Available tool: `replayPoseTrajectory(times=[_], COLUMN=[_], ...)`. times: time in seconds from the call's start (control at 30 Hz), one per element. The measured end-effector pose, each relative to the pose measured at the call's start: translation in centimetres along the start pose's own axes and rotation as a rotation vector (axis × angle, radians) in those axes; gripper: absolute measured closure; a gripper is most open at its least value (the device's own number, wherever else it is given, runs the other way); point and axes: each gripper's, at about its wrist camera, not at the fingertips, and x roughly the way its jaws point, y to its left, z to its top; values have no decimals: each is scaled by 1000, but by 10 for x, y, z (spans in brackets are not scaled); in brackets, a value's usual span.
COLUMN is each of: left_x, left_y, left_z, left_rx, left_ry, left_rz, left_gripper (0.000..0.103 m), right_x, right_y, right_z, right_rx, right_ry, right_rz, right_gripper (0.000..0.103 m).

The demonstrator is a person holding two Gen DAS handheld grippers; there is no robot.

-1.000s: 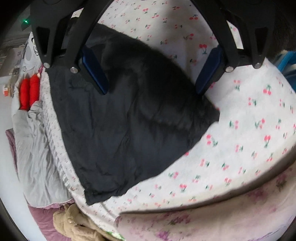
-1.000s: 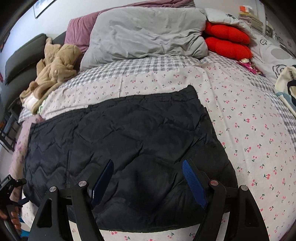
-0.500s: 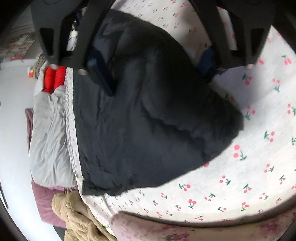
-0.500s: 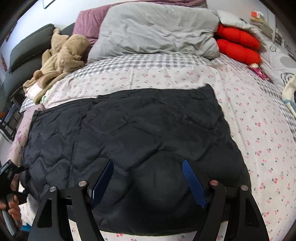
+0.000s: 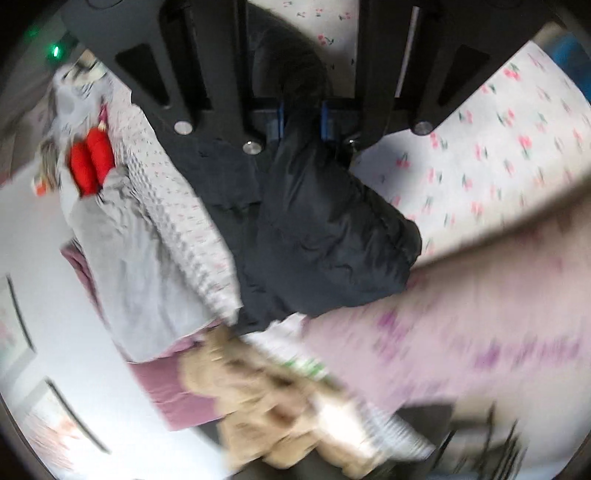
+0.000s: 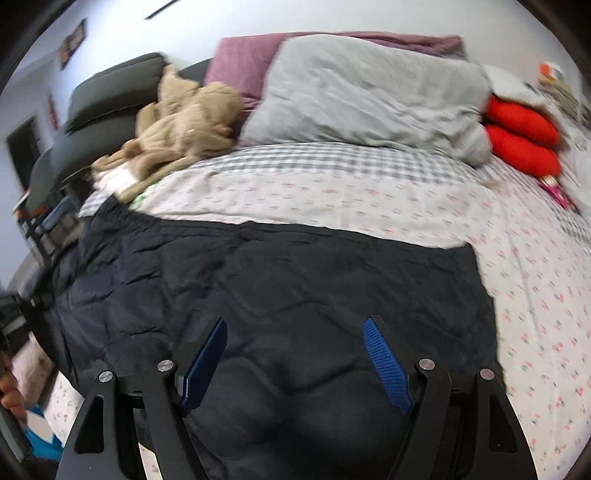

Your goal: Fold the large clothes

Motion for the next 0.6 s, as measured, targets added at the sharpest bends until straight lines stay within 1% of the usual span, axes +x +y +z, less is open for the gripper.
replayPoseTrajectory(times=[0.1,0.17,0.27,0.3,0.33,0.37,0.43,0.47,0.53,0.6], left_x=[-15,-26,-35,-37,-37,-36,-34,-35,-35,-33], left_y=[-19,-34,-52,-59,-70,-76,-92,-100,-118,-130], left_z=[1,-3,-10,-13,-18,-22,-34,-39,-52,-60], left_rx=[107,196,305,336,378,405,474,506,565,592], left_ry=[-68,-111,-150,-149,-133,-120,-95,-91,-77,-49], left_rz=[-52,-107,-204,-240,-290,-323,-390,-417,-477,-522], left_gripper=[89,89,89,89,89,89,89,89,88,88], right_x=[19,37,70,76,84,91,97,97,94,88], right_y=[25,39,55,57,60,62,60,55,42,21], right_z=[-3,-9,-25,-29,-34,-38,-41,-40,-37,-30], right_rx=[-41,-42,-7,-3,-5,-11,-15,-4,47,146], right_ry=[43,98,230,249,272,293,312,315,326,349], right_rz=[30,65,148,152,157,168,192,220,273,343], right_gripper=[32,39,47,47,47,47,47,47,47,47])
